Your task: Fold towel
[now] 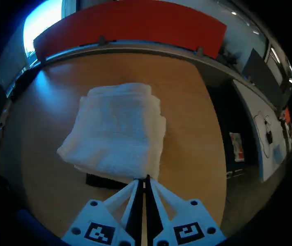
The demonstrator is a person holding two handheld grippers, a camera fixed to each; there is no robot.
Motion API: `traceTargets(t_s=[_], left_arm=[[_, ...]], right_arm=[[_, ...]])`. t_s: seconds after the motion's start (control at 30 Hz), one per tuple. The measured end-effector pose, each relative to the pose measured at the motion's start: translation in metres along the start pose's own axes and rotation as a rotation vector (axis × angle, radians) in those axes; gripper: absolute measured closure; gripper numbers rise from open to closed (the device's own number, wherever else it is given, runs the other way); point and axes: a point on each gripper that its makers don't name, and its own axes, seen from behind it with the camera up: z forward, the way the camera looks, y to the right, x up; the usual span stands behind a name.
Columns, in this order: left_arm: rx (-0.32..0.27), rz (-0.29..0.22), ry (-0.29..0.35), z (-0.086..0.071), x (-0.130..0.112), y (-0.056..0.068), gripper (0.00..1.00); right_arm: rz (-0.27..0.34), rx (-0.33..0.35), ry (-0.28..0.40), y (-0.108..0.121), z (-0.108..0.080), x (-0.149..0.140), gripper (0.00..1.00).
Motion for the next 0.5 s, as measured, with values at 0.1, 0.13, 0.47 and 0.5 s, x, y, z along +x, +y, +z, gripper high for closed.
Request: traceTargets(t_s=[0.1,0.13,0.47,0.5], left_arm=[[0.001,0.001,0.001,0.0002,0.0007,0.0000,0.07],[0.001,0.001,0.001,0.0002,0.0009,0.0001,0.07],[0.001,-0.001,0.002,0.0005,0.0002,-0.0001,0.07],[0.001,-0.001,0.002,0.0005,0.0002,-0.0002,0.07]], right_arm=[[-0.008,-0.001,-0.002,-0.0009,0.0001,-0.0008,0.93],[-0.008,-0.001,-0.001,-0.0012,-0.0001,-0.0007,0.93],[0.003,-0.008,0.024,-0.0030,-0.0048,0.0024,0.92],[0.005,-0.012,0.027,-0.0027,-0.0055,0.0026,0.91]])
